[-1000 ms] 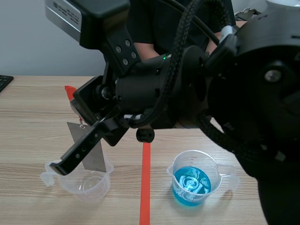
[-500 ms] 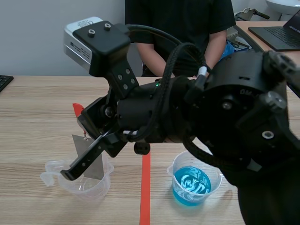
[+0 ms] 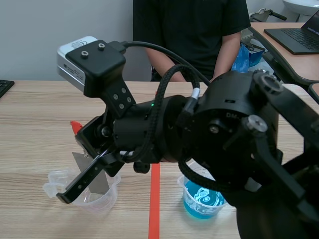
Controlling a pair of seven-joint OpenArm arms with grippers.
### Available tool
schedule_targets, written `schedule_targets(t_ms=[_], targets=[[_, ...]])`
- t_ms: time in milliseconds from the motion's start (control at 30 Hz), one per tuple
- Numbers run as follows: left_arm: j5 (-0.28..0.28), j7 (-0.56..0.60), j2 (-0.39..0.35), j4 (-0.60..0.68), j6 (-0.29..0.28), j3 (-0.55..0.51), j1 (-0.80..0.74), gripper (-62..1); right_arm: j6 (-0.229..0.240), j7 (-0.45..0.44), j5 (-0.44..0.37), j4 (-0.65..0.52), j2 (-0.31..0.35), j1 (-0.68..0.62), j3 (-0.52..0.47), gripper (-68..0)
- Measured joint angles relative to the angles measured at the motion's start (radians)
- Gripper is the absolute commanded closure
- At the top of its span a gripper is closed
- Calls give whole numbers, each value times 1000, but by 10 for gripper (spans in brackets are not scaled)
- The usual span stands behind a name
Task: Do the redox reaction experiment.
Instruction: 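Put the plate into the left beaker, then return to the home posture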
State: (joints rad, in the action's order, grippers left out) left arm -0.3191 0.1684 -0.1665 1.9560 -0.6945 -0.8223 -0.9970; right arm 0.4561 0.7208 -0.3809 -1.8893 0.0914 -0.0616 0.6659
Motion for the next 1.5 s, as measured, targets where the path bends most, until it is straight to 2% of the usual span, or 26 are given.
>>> schedule_targets(t_ms=[133,567,833,1033,1333,1500], targets=[[0,0,0,0,0,0,0,-47,0,-2,0,1,0,8,18,-64],[0,0,0,0,0,0,0,-46,0,-6,0,2,0,14,18,-67],[0,0,0,0,0,0,0,-46,0,-6,0,2,0,14,18,-135],[0,0,0,0,0,0,0,-46,16,-6,0,2,0,14,18,-237],[0,0,0,0,0,0,0,-46,15,-6,0,2,0,14,24,-387],[0,0,0,0,0,0,0,-46,15,-12,0,2,0,14,24,-559]])
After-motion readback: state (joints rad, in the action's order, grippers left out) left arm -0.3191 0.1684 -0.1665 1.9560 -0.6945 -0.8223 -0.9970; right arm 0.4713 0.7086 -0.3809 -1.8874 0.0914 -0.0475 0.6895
